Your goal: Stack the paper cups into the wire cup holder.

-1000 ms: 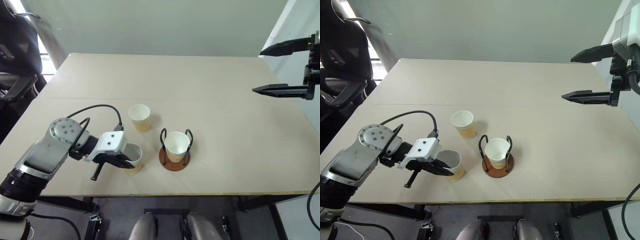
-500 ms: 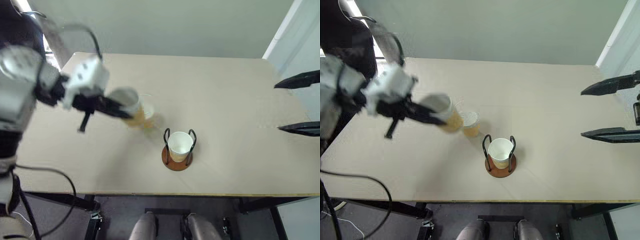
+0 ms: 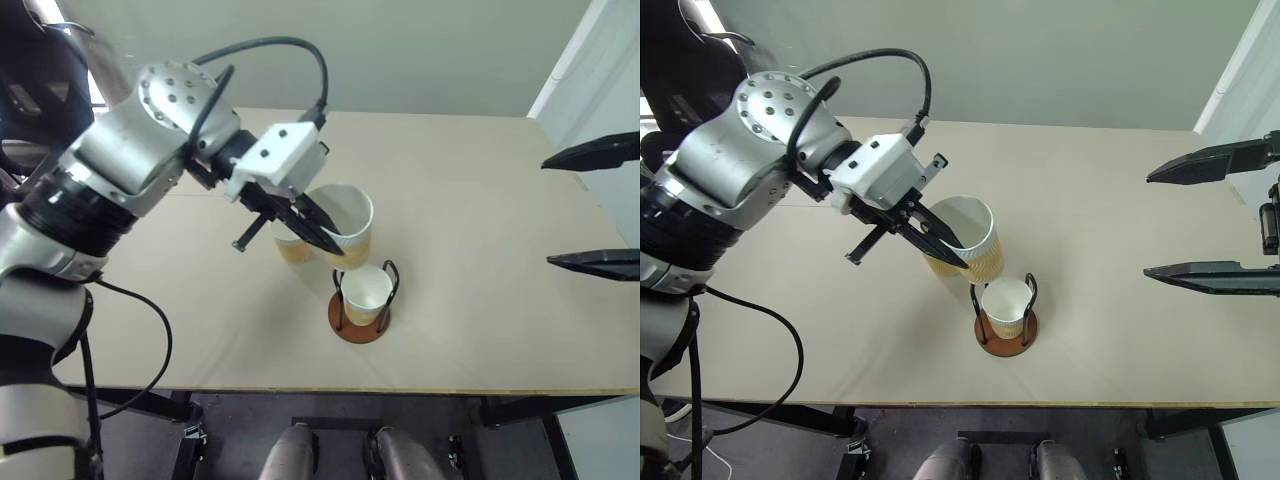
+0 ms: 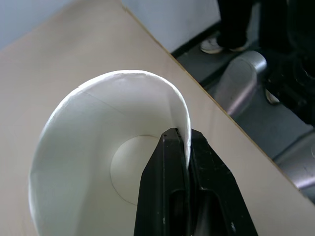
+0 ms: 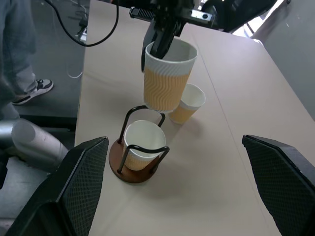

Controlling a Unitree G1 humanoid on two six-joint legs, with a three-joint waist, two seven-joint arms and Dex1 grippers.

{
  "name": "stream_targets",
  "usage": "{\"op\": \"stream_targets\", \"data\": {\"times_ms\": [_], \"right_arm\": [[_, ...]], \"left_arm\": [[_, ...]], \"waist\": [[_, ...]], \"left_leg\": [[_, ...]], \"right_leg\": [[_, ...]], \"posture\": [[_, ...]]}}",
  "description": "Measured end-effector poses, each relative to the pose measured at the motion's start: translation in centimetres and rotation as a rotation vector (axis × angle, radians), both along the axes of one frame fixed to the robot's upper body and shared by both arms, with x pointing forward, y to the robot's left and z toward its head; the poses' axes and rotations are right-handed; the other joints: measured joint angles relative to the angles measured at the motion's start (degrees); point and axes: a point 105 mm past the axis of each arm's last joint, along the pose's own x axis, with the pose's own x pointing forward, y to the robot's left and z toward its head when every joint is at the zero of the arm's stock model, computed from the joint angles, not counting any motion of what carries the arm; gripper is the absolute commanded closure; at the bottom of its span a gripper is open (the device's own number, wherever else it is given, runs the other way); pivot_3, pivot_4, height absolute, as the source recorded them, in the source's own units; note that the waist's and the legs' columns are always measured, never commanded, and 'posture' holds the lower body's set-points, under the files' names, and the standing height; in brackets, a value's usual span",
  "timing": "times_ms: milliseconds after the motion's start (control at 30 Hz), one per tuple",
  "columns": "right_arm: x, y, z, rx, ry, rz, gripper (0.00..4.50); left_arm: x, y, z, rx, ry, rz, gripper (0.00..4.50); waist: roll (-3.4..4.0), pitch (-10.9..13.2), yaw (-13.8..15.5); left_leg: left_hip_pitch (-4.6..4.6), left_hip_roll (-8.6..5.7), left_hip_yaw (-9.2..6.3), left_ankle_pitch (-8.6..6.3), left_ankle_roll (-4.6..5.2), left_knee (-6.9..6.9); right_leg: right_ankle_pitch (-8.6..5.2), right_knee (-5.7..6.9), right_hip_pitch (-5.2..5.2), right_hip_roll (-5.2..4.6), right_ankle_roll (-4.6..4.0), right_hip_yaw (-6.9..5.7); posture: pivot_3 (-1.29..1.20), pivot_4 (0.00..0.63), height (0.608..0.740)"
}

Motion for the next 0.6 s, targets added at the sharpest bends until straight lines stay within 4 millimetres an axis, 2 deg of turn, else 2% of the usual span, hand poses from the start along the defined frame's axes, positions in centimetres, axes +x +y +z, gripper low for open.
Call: {"op": "stream_targets", "data": {"times_ms": [267, 600], "right_arm": [[-0.8, 0.2, -0.2, 0.002, -0.021, -0.047, 0.00], [-1.4, 0.4, -0.2, -0.011, -0.032, -0.103, 0.00]], "left_arm": [[0.0, -1.3, -1.9, 0.029, 0.012, -0.101, 4.48], [1.5, -3.3, -3.5, 0.026, -0.024, -0.159, 4.48]], "waist": [[0.02, 0.0, 0.2], [0.03, 0.0, 0.4]], "left_leg": [[-0.05, -0.04, 0.02, -0.17, 0.09, 0.05], [-0.14, -0.05, 0.04, -0.31, 0.34, 0.21]], "right_leg": [[-0.08, -0.18, 0.09, -0.04, 0.27, 0.00], [0.13, -0.60, 0.26, -0.06, 0.56, 0.01]], "posture": [[0.00, 0.150, 0.740], [0.00, 0.150, 0.740]]}}
